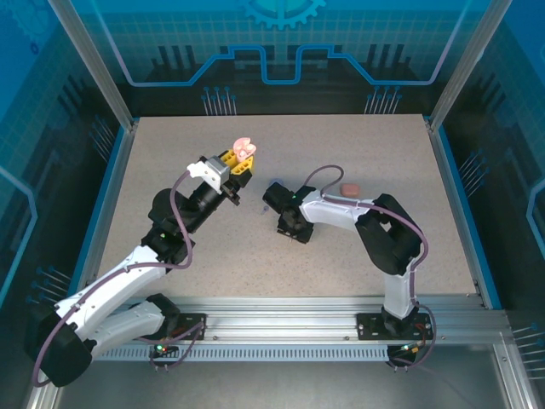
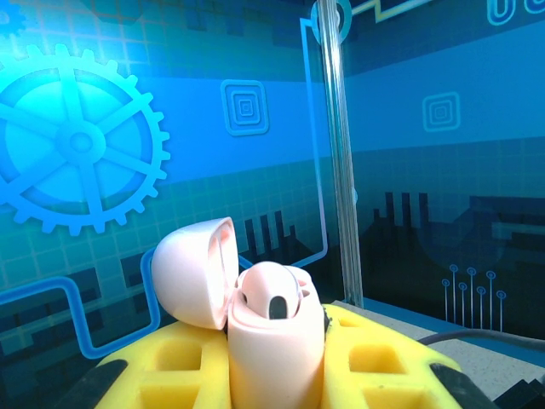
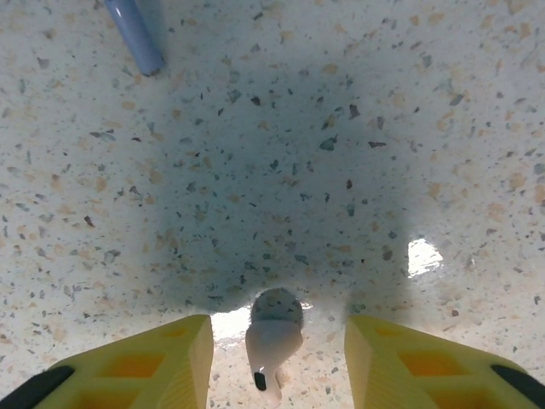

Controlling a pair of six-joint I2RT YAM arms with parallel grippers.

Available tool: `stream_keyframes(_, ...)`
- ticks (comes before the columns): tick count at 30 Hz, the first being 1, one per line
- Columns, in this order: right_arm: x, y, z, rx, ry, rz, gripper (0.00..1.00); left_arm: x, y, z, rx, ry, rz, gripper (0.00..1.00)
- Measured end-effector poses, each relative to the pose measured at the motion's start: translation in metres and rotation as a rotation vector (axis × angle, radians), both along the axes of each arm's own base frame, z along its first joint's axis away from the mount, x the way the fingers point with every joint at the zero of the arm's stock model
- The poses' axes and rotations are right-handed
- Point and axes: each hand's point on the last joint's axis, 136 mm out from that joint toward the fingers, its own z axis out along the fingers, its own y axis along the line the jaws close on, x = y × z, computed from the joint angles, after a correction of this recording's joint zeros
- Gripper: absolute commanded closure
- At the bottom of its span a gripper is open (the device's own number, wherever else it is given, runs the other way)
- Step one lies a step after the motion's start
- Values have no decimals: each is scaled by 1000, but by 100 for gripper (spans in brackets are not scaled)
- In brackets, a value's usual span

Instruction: Insert wireless bluetooth earbuds into charging case

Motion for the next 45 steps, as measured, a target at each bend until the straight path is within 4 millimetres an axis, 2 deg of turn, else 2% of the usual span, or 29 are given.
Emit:
stream_keyframes(10,-2,1,-5,4,17,-7,62,0,1,-1,-1,1,4,100)
stream_keyframes(21,-4,-2,-7,-7,30,-7,74,-1,2,1,-7,-8,6,100)
stream_keyframes(27,-4,-3,-7,-14,34,26,78,-1,2,2,-9,-10,6,100)
stream_keyframes(39,2,3,-4,10,-25,239,80,-1,2,-1,-5,-4,6,100)
stream_keyframes(43,10,9,7,37,-108,316,80,-1,2,-1,-5,-4,6,100)
stream_keyframes(45,13,9,18,47,-159,349,80,-1,2,-2,-5,-4,6,100)
